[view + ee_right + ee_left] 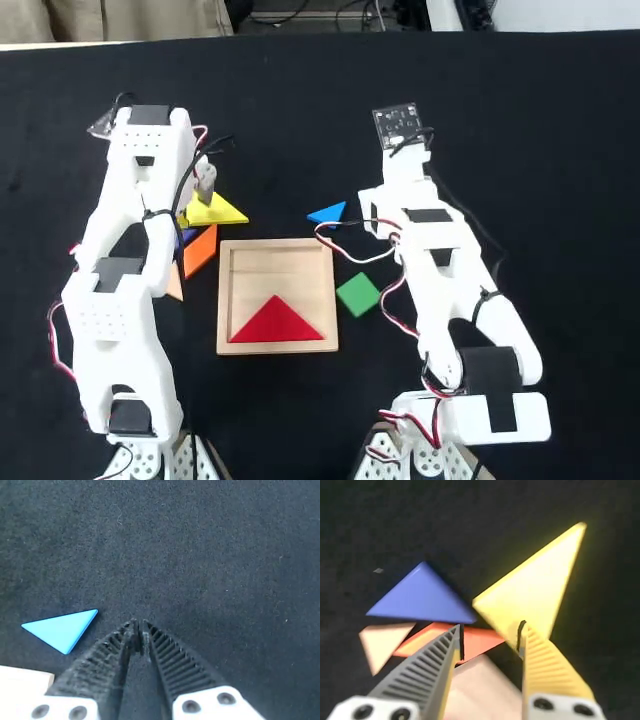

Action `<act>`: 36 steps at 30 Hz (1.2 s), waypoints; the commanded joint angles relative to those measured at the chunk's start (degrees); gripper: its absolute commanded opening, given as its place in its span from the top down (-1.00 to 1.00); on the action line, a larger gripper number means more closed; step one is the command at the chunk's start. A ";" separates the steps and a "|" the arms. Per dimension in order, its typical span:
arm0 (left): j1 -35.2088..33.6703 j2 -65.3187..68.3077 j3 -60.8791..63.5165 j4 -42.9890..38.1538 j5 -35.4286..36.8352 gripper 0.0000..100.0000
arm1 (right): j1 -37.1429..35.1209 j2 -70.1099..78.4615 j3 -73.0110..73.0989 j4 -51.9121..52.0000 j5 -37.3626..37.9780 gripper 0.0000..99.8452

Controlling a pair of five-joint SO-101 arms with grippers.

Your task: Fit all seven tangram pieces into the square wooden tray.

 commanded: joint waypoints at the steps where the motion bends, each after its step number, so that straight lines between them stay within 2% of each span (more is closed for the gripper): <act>1: 0.66 -0.53 -0.75 -5.54 0.44 0.60 | 0.26 0.04 -2.77 -0.88 1.93 0.98; 5: 0.13 -0.53 1.63 -9.41 -5.01 0.59 | -1.76 0.13 -2.33 -0.62 3.34 0.98; 11: -0.04 -0.53 3.74 -9.23 -5.10 0.57 | -2.64 0.13 -2.15 0.00 4.92 0.98; 17: -0.22 -0.53 5.67 -7.82 -0.18 0.27 | -2.64 0.13 -2.15 0.00 4.92 0.98; 36: -2.59 -0.62 9.63 -7.56 3.34 0.32 | -2.64 0.13 -2.07 -0.09 4.92 0.98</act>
